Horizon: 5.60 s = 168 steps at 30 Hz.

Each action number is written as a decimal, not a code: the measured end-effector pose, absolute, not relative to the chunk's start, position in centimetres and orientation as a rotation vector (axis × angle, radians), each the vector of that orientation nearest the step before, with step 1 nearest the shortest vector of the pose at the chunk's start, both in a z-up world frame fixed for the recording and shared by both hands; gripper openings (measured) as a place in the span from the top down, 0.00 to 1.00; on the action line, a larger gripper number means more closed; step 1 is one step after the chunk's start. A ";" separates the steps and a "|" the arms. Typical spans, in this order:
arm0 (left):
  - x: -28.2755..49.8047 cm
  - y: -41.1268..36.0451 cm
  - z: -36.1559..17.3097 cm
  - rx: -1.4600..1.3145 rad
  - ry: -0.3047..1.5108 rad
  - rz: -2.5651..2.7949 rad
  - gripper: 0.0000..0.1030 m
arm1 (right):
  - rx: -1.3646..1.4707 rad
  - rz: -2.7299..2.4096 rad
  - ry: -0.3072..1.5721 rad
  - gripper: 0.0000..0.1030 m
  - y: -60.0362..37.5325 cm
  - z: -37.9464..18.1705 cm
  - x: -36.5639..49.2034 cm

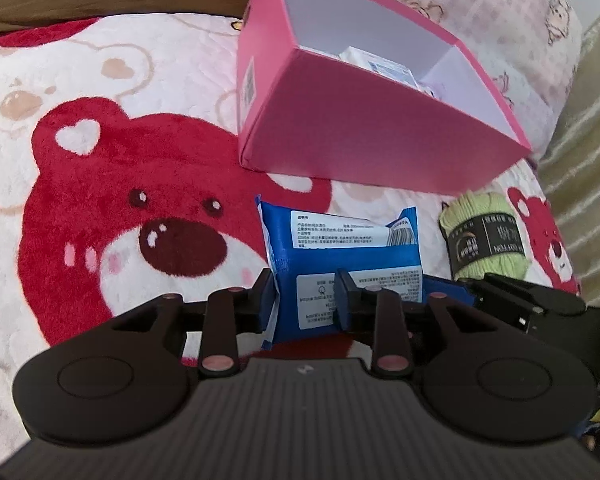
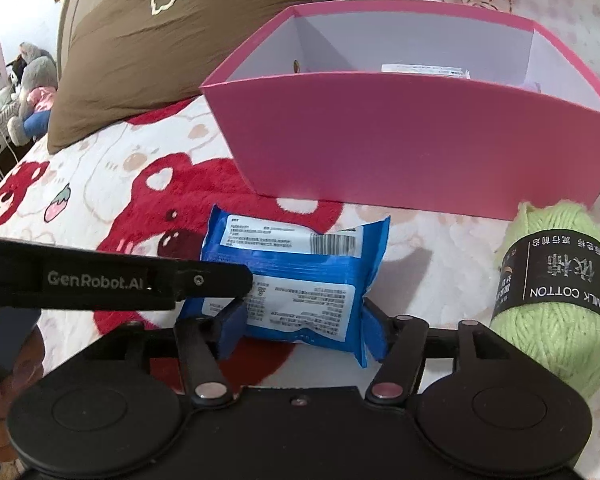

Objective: Organize objects
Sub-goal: 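Lift the blue wipes packet with both grippers toward the pink box, then lower the blue wipes packet into the pink box with both grippers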

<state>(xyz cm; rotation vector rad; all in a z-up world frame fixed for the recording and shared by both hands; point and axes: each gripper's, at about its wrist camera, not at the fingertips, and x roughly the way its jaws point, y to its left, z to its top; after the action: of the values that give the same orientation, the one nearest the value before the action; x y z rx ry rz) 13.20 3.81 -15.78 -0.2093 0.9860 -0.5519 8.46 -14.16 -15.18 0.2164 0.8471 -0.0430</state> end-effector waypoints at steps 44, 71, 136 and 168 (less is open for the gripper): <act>6.6 1.6 -3.9 -0.101 1.048 -0.698 0.57 | 0.192 -0.050 0.930 0.13 -12.1 -5.0 2.1; 8.2 0.5 5.6 -0.162 0.952 -0.758 0.53 | 0.047 -0.046 0.796 0.13 -13.8 4.4 2.1; 34.1 -7.7 -4.5 -0.268 1.026 -0.579 0.63 | 0.264 -0.042 0.814 0.49 -29.8 -3.4 22.9; 38.4 -10.5 -9.8 -0.294 0.997 -0.463 0.66 | 0.139 -0.187 0.919 0.58 -29.3 -8.1 28.6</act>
<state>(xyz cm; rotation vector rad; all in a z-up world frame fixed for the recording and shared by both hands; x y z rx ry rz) 38.36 -10.49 -9.83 -0.2936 0.9971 -0.4628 28.60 -29.33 -8.07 0.1388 0.9187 -0.1866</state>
